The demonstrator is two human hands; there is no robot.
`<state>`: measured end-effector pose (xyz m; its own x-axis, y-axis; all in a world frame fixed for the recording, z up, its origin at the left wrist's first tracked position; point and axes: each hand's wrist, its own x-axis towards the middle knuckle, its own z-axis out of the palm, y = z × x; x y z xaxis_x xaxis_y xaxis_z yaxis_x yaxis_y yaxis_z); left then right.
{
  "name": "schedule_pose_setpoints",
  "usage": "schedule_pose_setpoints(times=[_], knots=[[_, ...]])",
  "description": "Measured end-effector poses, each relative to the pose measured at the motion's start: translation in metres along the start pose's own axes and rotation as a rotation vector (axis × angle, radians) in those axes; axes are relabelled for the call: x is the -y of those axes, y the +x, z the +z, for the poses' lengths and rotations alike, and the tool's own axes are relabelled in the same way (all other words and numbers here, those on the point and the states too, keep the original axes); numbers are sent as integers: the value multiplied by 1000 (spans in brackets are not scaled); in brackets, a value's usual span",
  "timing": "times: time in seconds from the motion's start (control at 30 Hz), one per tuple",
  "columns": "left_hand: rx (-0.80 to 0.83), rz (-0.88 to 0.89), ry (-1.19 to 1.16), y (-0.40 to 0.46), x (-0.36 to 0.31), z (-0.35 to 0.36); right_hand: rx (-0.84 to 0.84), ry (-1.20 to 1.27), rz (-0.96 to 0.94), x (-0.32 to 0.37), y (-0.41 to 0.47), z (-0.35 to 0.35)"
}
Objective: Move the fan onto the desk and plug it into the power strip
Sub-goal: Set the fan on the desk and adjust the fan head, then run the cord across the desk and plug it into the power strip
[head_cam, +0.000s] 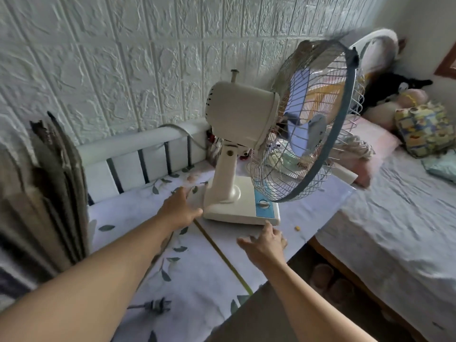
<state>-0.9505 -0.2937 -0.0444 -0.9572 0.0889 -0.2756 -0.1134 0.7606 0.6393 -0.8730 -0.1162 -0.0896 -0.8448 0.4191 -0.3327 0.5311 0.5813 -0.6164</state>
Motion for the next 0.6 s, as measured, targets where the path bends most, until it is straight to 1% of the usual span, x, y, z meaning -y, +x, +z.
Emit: schedule_pose_setpoints(times=[0.23,0.33,0.4,0.53,0.6], knots=[[-22,-255,45,-64,55,-1,113,-41,-98,8,-34,10],[-48,-337,95,-88,79,8,165,-69,-142,9,-46,20],[-38,-367,137,-97,96,17,195,-100,-162,9,-50,27],[45,-386,347,-110,124,35,240,-115,-197,8,-54,47],[20,-376,482,-112,131,44,246,-110,-213,7,-55,54]])
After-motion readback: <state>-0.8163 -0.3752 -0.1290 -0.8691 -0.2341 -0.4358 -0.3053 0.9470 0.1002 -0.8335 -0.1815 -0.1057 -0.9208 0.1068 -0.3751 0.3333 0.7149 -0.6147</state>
